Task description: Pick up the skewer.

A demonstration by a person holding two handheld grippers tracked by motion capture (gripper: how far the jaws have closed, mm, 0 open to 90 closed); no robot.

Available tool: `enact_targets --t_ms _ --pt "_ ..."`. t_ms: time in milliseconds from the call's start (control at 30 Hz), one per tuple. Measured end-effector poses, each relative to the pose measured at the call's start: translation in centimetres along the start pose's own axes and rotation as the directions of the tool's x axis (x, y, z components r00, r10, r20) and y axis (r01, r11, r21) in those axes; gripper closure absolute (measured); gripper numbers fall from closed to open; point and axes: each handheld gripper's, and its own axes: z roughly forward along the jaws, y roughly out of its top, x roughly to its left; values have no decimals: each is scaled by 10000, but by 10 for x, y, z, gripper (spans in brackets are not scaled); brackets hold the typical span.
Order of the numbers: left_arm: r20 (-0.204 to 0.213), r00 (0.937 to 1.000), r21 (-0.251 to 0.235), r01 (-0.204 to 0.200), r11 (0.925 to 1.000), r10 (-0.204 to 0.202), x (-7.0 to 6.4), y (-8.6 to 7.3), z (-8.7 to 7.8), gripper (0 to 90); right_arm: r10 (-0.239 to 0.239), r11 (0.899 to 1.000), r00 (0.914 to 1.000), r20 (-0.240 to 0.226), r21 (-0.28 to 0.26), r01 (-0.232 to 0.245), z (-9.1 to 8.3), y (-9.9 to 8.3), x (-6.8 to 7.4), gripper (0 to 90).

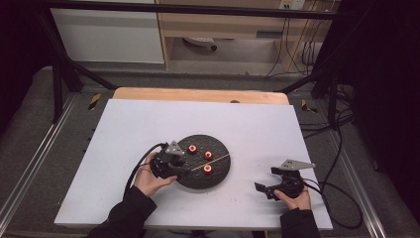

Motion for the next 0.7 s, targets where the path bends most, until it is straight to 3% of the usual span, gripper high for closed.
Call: enact_targets --t_ms 133,233,300,700 --pt "134 9996 643 -237 9976 229 -1 2 9 592 17 10000 10000 -14 9 -17 0 0 0 7" --pt "256 9993 831 -275 9962 254 0 2 12 628 12 10000 10000 -25 11 -12 0 0 0 7" --pt "343 9987 1035 -419 9938 385 1 2 13 699 -12 10000 10000 -16 10 12 0 0 0 7" --pt "305 9957 1603 -909 9829 872 -4 8 19 814 -23 10000 10000 -54 69 23 1 0 0 6"
